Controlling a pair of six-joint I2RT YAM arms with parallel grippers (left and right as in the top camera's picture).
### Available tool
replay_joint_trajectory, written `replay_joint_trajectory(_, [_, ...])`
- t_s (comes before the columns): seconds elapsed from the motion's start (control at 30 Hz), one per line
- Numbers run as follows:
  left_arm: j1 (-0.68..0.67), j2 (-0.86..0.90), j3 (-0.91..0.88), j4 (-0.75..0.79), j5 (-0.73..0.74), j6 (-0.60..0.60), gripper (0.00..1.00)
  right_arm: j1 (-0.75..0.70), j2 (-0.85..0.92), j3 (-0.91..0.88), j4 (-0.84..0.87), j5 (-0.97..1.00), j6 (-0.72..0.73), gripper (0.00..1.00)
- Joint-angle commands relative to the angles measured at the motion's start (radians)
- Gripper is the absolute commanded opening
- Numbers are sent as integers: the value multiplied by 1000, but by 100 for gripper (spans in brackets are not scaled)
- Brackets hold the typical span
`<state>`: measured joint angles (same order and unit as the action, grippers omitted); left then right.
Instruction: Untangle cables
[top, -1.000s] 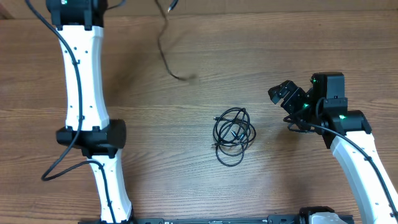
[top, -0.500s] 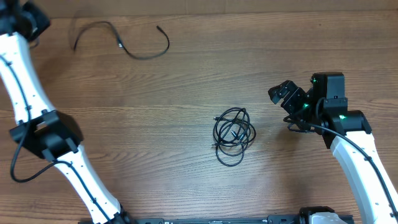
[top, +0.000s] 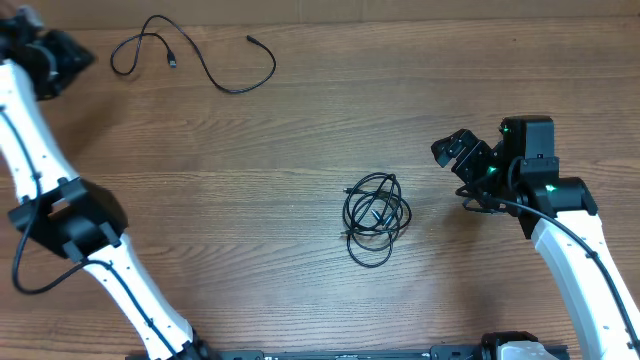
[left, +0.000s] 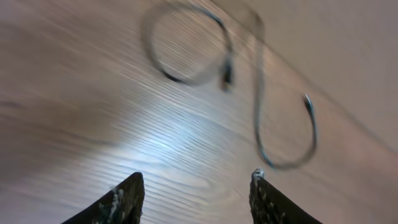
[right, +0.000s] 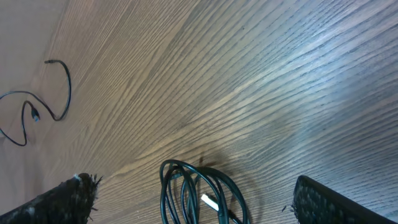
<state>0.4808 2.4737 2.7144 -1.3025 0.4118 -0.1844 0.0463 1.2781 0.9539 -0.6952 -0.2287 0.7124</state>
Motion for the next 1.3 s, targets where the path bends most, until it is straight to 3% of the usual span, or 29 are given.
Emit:
replay_joint_trajectory(0.0, [-113,7,-53,-7,35,84,58,-3,-8,15,5,3,-7,100])
replay_joint_trajectory(0.1, [-187,7,-71,-26,10,120,61,-3,-8,15,5,3,-7,100])
replay_joint_trajectory(0.17, [-225,2,-66,-42,-5,129,70,-3,-8,15,5,3,-7,100])
replay_joint_trajectory(0.47, [-316,-92,22,-159,53,-7,71,-3,-8,15,5,3,-7,100])
replay_joint_trajectory(0.5, [-325,-102,21,-166,62,-16,74,-3,-8,15,5,3,-7,100])
replay_joint_trajectory(0.57, [-343,-111,21,-191,69,-37,100,-3,-8,15,5,3,-7,100])
replay_joint_trajectory(0.9, [-477,-109,16,-265,42,-38,100,-3,-8,15,5,3,-7,100])
replay_joint_trajectory(1.27, [-626,-106,-41,-250,-408,-32,100,-3,-8,15,5,3,-7,100])
